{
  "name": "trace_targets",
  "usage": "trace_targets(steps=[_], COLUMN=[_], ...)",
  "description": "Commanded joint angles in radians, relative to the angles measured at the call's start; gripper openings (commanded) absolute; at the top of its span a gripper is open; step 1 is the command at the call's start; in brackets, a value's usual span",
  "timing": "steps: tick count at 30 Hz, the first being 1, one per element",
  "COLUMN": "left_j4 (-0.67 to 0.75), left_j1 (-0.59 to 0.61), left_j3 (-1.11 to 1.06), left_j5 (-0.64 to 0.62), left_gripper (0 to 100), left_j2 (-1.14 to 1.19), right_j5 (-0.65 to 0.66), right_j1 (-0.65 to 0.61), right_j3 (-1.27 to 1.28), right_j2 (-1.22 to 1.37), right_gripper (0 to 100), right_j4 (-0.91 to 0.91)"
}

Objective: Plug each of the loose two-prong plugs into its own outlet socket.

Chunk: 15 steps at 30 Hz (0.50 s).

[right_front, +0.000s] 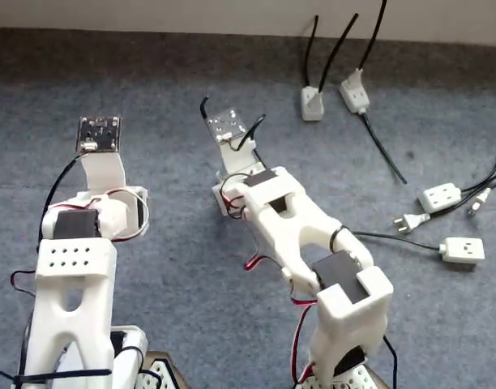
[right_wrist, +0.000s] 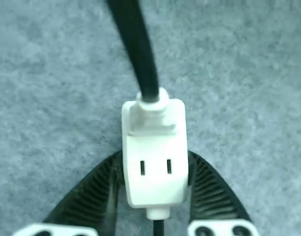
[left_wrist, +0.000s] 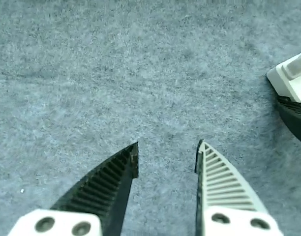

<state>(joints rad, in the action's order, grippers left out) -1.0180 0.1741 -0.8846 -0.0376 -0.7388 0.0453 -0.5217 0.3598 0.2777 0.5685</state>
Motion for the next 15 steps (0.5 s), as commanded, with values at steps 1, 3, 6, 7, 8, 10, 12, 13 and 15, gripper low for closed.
trace_targets(steps=[1, 3, 6, 7, 8, 10, 12, 13, 15], left_j4=[0.084, 0.173, 0.265, 0.282, 0.292, 0.307, 0.308, 0.308, 0.31], left_j1=[-0.041, -0.048, -0.042, -0.047, -0.048, -0.048, -0.05, -0.05, -0.05], left_j3=[-0.059, -0.13, -0.189, -0.205, -0.216, -0.228, -0.228, -0.228, -0.228], left_j5=[-0.068, -0.08, -0.097, -0.097, -0.097, -0.097, -0.097, -0.097, -0.097], left_gripper=[20, 20, 20, 20, 20, 20, 20, 20, 20], left_j2=[-0.018, -0.024, -0.024, -0.024, -0.024, -0.024, -0.024, -0.022, -0.019], right_j5=[-0.02, -0.023, -0.023, -0.018, -0.015, -0.014, 0.017, 0.049, 0.109], right_j1=[0.064, 0.099, 0.154, 0.176, 0.202, 0.26, 0.323, 0.351, 0.395], right_j3=[-0.042, -0.039, -0.035, -0.035, -0.035, -0.035, -0.042, -0.044, -0.059], right_j2=[-0.051, -0.122, -0.242, -0.274, -0.308, -0.364, -0.4, -0.41, -0.42], right_gripper=[8.4, 8.4, 8.4, 8.4, 8.4, 8.4, 8.4, 8.4, 8.4], right_j4=[0.058, 0.099, 0.151, 0.171, 0.183, 0.193, 0.191, 0.188, 0.168])
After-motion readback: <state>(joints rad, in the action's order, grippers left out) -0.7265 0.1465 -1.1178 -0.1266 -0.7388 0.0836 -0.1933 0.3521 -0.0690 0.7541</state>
